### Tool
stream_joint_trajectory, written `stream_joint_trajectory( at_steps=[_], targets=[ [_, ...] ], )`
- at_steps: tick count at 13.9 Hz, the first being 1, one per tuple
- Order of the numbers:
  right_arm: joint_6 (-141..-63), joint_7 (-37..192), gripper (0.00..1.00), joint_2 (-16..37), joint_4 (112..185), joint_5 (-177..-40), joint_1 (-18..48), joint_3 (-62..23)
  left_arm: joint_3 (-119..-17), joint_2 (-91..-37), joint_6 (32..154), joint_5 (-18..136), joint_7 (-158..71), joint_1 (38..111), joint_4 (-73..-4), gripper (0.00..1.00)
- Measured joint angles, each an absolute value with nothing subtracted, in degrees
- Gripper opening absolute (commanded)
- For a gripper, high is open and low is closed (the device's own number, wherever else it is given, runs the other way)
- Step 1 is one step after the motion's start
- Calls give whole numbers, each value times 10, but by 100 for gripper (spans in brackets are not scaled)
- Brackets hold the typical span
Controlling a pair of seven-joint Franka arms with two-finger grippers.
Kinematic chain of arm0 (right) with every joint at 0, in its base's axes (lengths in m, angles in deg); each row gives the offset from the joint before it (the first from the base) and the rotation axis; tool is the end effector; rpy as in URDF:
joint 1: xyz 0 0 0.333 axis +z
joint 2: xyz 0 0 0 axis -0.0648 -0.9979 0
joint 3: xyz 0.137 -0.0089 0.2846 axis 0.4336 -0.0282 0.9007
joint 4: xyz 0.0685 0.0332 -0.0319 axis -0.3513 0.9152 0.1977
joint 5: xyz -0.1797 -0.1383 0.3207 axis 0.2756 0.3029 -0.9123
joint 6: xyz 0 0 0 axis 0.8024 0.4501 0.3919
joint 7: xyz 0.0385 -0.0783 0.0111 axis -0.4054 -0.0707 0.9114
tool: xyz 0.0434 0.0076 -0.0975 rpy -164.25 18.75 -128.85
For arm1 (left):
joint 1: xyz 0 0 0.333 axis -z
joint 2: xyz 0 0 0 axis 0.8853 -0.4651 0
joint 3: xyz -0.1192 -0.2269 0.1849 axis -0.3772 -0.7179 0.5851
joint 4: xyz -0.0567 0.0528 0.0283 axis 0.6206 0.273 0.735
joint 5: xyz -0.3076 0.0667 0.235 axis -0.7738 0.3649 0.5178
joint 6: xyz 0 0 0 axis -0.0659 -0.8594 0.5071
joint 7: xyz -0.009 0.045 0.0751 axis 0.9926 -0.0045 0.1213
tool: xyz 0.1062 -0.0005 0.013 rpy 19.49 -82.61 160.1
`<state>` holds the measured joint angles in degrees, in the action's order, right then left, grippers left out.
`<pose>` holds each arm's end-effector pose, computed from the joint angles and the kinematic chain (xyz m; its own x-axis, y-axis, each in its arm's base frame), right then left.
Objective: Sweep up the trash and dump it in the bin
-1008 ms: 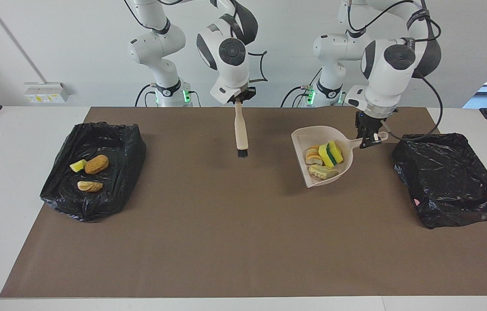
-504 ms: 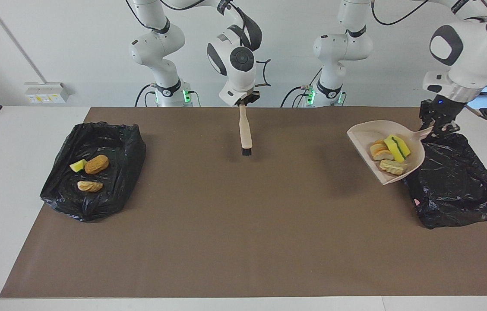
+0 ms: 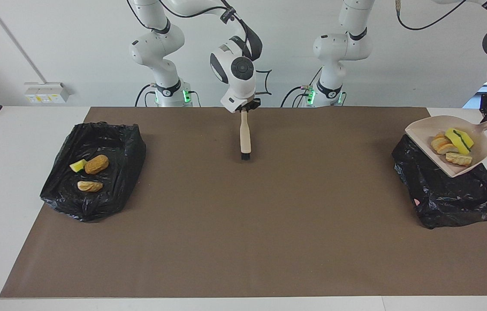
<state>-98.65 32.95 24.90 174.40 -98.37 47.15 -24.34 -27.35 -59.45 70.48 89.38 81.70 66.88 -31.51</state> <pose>0.3231 0.3676 0.3362 0.9153 -0.0104 -0.4027 -0.0260 -0.9991 -0.0335 0.5075 0.3222 0.5229 0.1962 -0.9632 -0.1840 -0.9785 -0.1802 -0.1003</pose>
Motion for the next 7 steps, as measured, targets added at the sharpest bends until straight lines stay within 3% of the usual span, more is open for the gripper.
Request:
stream_joint_trajectory(
  at_steps=[3,7],
  targets=[
    [-1001,329,0,241,1752,-993,480,-243,-272,-660,742,892,844,656,-270,0],
    [-1010,329,0,239,1758,-993,487,-243,-272,-692,772,954,854,652,-246,0]
  ],
)
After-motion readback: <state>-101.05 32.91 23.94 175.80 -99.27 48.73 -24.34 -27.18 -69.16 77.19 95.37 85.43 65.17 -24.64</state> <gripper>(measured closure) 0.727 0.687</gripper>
